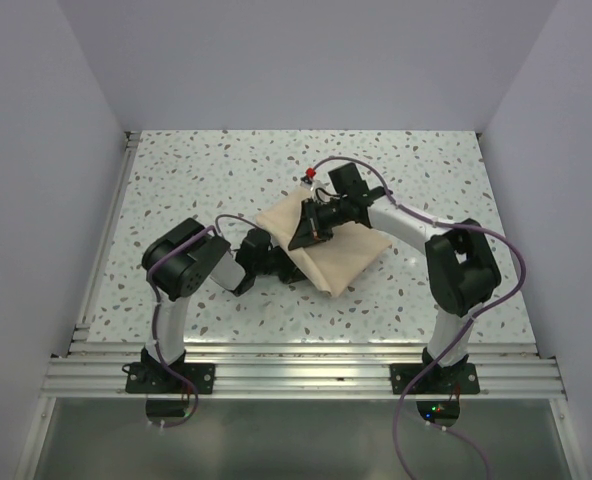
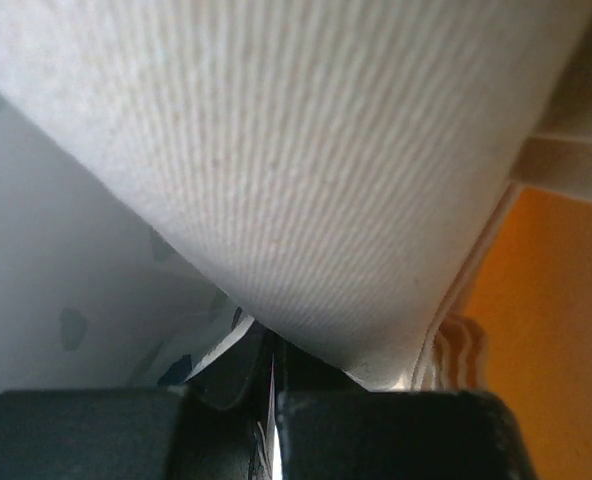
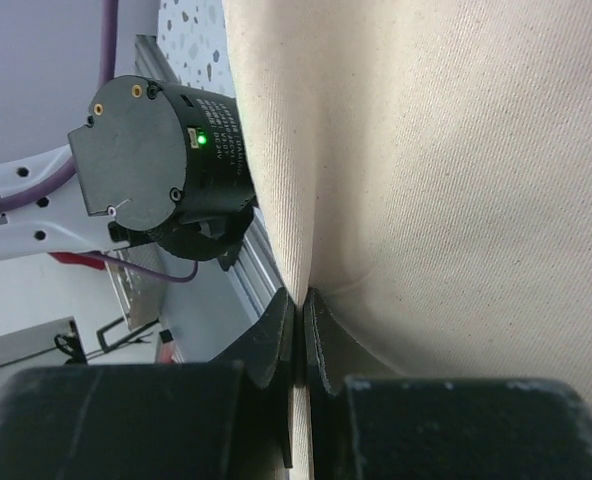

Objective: Prepare the surgical pack

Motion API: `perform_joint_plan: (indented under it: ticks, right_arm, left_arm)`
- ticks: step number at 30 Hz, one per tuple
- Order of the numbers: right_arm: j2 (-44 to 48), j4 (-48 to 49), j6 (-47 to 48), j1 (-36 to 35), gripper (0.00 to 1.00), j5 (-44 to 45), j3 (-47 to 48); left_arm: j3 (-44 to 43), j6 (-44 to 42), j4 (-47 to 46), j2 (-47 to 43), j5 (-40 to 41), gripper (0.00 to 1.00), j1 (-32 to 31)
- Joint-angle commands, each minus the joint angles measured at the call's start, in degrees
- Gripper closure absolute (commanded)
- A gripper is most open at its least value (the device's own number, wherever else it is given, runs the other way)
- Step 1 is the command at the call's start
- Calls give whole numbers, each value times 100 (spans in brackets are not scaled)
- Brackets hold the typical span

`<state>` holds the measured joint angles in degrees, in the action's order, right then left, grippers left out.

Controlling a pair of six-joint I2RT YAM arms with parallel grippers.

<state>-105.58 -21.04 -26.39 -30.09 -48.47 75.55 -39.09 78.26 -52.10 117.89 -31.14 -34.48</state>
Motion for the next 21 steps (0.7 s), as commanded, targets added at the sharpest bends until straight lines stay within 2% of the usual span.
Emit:
perform_joint_plan:
  ticks: [1, 21]
  right_arm:
    - [248, 346, -621, -199, 100, -1050, -31]
    - [-50, 2085, -1764, -437, 100, -1516, -778]
  left_arm:
    - [-257, -109, -152, -64, 231, 100, 108]
    - [-310, -162, -29, -205, 319, 100, 117]
